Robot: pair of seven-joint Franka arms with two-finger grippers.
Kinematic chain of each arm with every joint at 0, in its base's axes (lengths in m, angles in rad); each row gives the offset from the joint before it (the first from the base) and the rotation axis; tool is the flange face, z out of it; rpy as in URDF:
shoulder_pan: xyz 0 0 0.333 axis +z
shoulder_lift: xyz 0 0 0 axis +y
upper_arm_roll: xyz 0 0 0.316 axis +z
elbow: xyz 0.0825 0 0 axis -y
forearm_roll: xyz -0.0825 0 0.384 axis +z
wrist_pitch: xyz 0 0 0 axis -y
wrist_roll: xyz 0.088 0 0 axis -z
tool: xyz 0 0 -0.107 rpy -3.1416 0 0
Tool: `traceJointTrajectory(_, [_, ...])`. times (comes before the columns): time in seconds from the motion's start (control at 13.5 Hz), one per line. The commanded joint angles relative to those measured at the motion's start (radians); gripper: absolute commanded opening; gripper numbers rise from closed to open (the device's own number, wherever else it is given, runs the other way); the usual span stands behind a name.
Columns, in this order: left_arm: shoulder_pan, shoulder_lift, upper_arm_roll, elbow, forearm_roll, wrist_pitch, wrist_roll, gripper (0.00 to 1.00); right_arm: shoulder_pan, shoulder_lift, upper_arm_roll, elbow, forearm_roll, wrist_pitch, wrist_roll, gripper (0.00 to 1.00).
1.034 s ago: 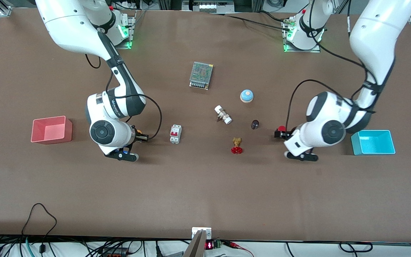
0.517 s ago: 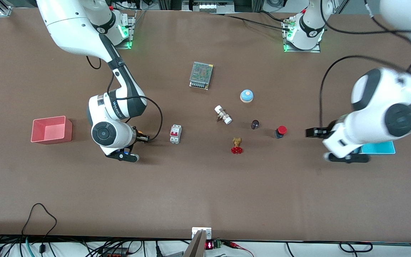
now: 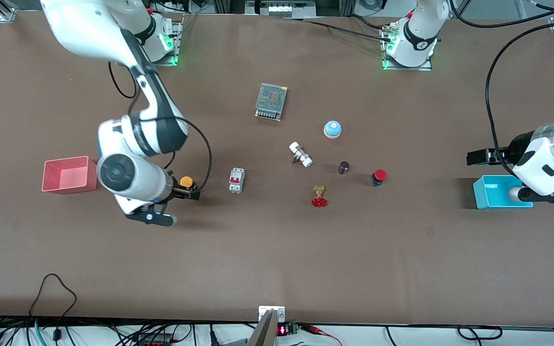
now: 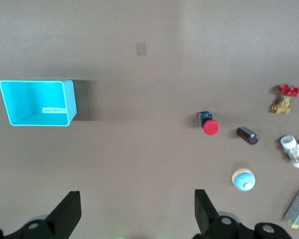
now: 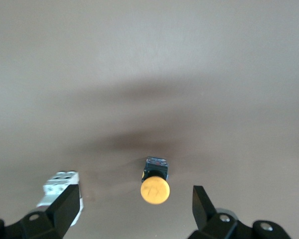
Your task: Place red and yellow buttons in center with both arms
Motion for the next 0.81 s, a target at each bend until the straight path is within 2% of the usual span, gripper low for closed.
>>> traceJointTrajectory(0.0, [-0.002, 0.000, -0.001, 0.012, 0.026, -0.019, 0.070, 1.00, -0.044, -0.130, 0.001, -0.020, 0.019, -0.027, -0.070, 1.00])
traceJointTrajectory(0.15, [-0.005, -0.020, 0.008, 0.007, 0.026, -0.017, 0.080, 1.00, -0.078, -0.184, 0.001, -0.020, 0.009, -0.076, -0.142, 1.00])
traceJointTrajectory(0.37, [-0.129, -0.107, 0.158, -0.077, 0.013, 0.013, 0.080, 1.00, -0.112, -0.247, -0.023, -0.020, -0.013, -0.195, -0.158, 1.00])
traceJointTrajectory(0.44, [-0.184, -0.171, 0.245, -0.162, -0.006, 0.090, 0.088, 1.00, -0.121, -0.280, -0.045, -0.020, -0.039, -0.240, -0.205, 1.00])
traceJointTrajectory(0.59, [-0.272, -0.306, 0.440, -0.376, -0.180, 0.199, 0.132, 1.00, -0.151, -0.317, -0.109, -0.020, -0.036, -0.277, -0.363, 1.00])
traceJointTrajectory(0.66, [-0.318, -0.343, 0.498, -0.439, -0.194, 0.246, 0.158, 1.00, -0.202, -0.340, -0.111, -0.024, -0.036, -0.279, -0.429, 1.00])
traceJointTrajectory(0.74, [-0.338, -0.388, 0.528, -0.505, -0.194, 0.326, 0.162, 1.00, -0.278, -0.351, -0.084, -0.028, -0.036, -0.286, -0.487, 1.00])
